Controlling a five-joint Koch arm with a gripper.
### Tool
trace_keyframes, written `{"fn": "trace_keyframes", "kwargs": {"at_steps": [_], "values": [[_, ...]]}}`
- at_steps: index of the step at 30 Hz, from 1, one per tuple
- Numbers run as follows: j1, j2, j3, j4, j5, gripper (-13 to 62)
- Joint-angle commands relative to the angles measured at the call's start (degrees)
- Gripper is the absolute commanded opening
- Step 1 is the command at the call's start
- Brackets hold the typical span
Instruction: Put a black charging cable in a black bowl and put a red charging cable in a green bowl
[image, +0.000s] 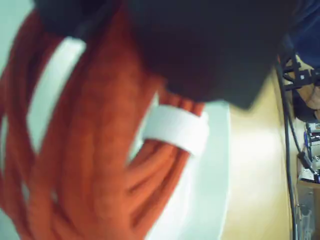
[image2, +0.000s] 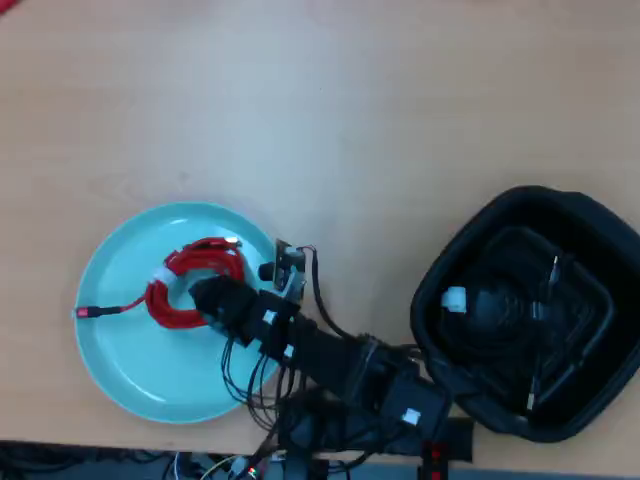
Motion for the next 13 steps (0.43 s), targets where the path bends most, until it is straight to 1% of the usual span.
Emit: {"fn": "trace_keyframes", "kwargs": {"at_steps": [1,2,3,4,5,8,9,10,12,13], "values": [[0.97,2.64,-4.75,-0.97,0.70,-1.0],[1.32,2.81,-4.66,-0.26,0.62,2.2],[1.41,2.90,-4.66,0.70,0.44,7.6],[1.41,2.90,-4.66,2.37,0.35,14.8],[1.49,2.81,-4.75,4.31,0.35,22.9],[1.14,2.20,-5.36,10.02,0.18,52.6],[0.88,2.20,-5.45,11.69,0.09,60.4],[0.53,2.20,-5.10,13.45,0.44,62.0],[0.26,2.46,-4.66,18.72,0.35,57.7],[0.00,2.64,-5.10,22.76,0.26,57.9]]}}
